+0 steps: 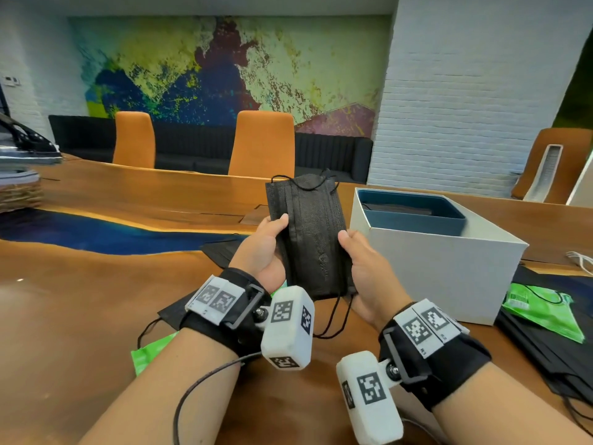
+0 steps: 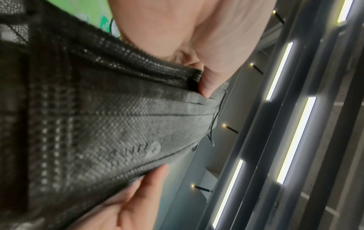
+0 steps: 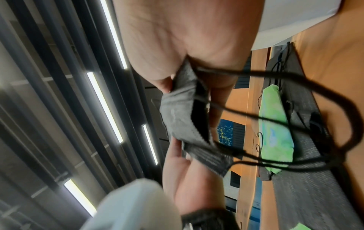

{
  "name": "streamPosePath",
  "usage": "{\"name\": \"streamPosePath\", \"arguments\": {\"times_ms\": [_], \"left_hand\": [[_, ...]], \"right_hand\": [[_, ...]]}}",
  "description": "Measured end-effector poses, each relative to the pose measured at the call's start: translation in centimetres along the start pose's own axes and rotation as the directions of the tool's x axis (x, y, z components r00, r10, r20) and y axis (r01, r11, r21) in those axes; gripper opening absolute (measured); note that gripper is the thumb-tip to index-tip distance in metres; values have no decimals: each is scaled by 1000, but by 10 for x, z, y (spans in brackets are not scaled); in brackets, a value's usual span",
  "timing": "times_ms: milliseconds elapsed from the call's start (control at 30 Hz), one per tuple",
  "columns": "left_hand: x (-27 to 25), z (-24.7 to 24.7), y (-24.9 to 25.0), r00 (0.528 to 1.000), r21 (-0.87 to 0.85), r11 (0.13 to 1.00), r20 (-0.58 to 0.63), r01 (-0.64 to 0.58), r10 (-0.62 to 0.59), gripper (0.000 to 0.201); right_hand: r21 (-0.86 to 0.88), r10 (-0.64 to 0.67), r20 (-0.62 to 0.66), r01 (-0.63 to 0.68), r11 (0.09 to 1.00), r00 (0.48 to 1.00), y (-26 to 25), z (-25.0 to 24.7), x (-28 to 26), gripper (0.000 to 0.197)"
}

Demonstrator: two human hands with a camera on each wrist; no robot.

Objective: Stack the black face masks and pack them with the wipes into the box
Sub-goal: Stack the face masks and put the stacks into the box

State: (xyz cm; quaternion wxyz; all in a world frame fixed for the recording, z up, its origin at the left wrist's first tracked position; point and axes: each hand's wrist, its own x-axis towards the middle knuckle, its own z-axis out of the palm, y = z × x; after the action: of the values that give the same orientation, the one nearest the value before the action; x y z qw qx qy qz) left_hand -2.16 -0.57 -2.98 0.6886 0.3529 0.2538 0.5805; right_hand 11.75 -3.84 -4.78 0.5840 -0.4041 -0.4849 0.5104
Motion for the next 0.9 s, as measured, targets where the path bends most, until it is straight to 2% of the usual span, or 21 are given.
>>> {"name": "streamPosePath", "arguments": {"times_ms": [167,333,500,633,700,800,900], "left_hand": [[-8,-2,11,995,-58,997,84,56,-51,34],[-13,2,10,990,-3,997,113,83,-82,35],[-12,2,8,992,43,994,70,97,-100,32],[-6,0,3,998,58,998,58,29,-32,22],[-3,0,1,998,74,997,60,-15,10,20],[0,-1,-1,998,80,996,48,-47,44,18],[3,-2,-2,998,94,994,18,-58,56,13]], "right_hand": [[-37,-55,3,55,998,998,-9,-11,2,19],[-207,-89,-42,79,975,995,-7,-12,2,17],[-187,18,-7,-19,982,1000,-3,-12,4,31],[-76,95,11,-94,993,995,-1,-10,8,46],[-66,87,42,-84,994,995,-1,-9,7,50],[-213,26,44,-16,977,999,-3,-7,4,39],[-231,-4,58,18,973,998,-3,-8,3,27]]}}
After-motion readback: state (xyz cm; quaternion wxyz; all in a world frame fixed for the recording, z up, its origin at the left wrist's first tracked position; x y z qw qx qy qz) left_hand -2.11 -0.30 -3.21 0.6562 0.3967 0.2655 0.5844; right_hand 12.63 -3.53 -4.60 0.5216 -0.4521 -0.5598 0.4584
